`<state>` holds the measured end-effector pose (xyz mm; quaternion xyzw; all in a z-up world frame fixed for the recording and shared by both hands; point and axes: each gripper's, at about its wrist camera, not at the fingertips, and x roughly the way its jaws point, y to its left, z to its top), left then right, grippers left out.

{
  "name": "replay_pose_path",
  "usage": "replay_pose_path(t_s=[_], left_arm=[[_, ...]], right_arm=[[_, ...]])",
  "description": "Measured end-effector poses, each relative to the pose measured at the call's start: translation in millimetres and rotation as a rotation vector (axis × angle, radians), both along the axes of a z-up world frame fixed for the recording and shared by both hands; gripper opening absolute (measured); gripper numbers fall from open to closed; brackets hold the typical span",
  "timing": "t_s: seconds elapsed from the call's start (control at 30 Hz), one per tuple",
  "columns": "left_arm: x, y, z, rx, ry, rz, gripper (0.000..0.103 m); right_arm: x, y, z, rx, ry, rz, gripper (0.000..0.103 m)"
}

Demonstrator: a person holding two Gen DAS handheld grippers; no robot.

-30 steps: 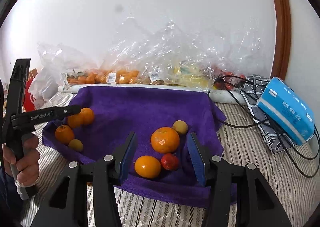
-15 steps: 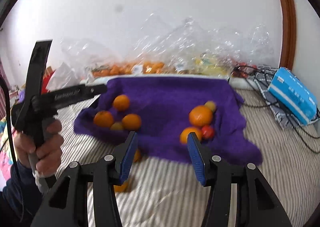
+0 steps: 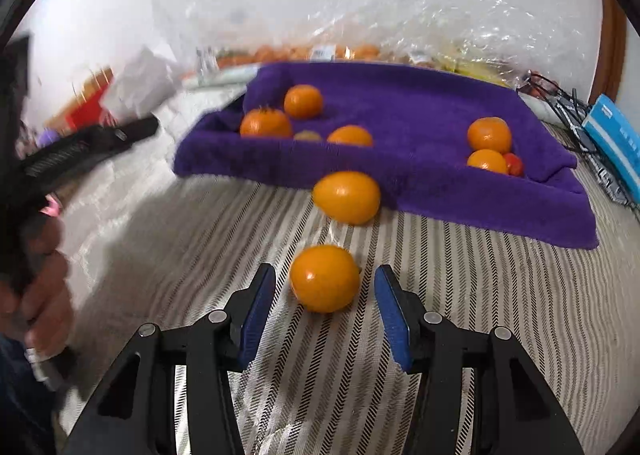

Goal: Organize fruits
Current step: 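Open the left tool to release the orange onto the towel, then grasp an orange on the bedspread with the right tool, then lift the orange with the right tool while the left tool approaches another orange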

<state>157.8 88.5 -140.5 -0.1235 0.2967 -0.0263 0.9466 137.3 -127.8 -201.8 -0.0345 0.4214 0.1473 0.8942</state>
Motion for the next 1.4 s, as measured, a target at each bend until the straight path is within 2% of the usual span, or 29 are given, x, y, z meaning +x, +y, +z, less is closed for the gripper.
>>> replay_pose_path(t_s=[0.03, 0.1, 0.27, 0.37, 0.47, 0.67, 0.8, 0.93, 1.1, 1.3, 1.4], left_arm=[[0, 0, 0, 0.000, 0.002, -0.006, 0.048], [1, 0, -1, -0.009, 0.005, -0.015, 0.048], [3, 2, -5, -0.038, 0.021, -0.016, 0.048], [4, 1, -6, -0.037, 0.027, -0.016, 0.046], [3, -2, -4, -0.012, 0.018, -0.008, 0.046], [0, -13, 1, 0.039, 0.004, -0.059, 0.045], [8, -21, -14, 0.063, 0.080, -0.087, 0.039], [12, -25, -18, 0.063, 0.102, -0.120, 0.039], [13, -24, -19, 0.043, 0.106, -0.129, 0.040], [15, -32, -18, 0.056, 0.107, -0.162, 0.042], [13, -41, -16, 0.045, 0.116, -0.232, 0.044]], right_arm=[[1, 1, -1, -0.017, 0.007, -0.002, 0.041], [-1, 0, 0, -0.026, -0.003, -0.008, 0.037], [-3, 0, -2, -0.041, -0.003, -0.023, 0.037], [-2, -1, -1, -0.018, 0.003, -0.024, 0.037], [1, -5, 1, 0.007, 0.015, -0.032, 0.037], [1, -18, 9, 0.046, 0.001, -0.085, 0.037], [-4, -19, 9, 0.064, -0.019, -0.080, 0.036], [-6, -27, 13, 0.090, -0.049, -0.082, 0.037], [-13, -49, 22, 0.030, -0.138, -0.098, 0.037], [-18, -98, 28, 0.019, -0.185, -0.180, 0.037], [-20, -118, 26, 0.026, -0.185, -0.218, 0.037]])
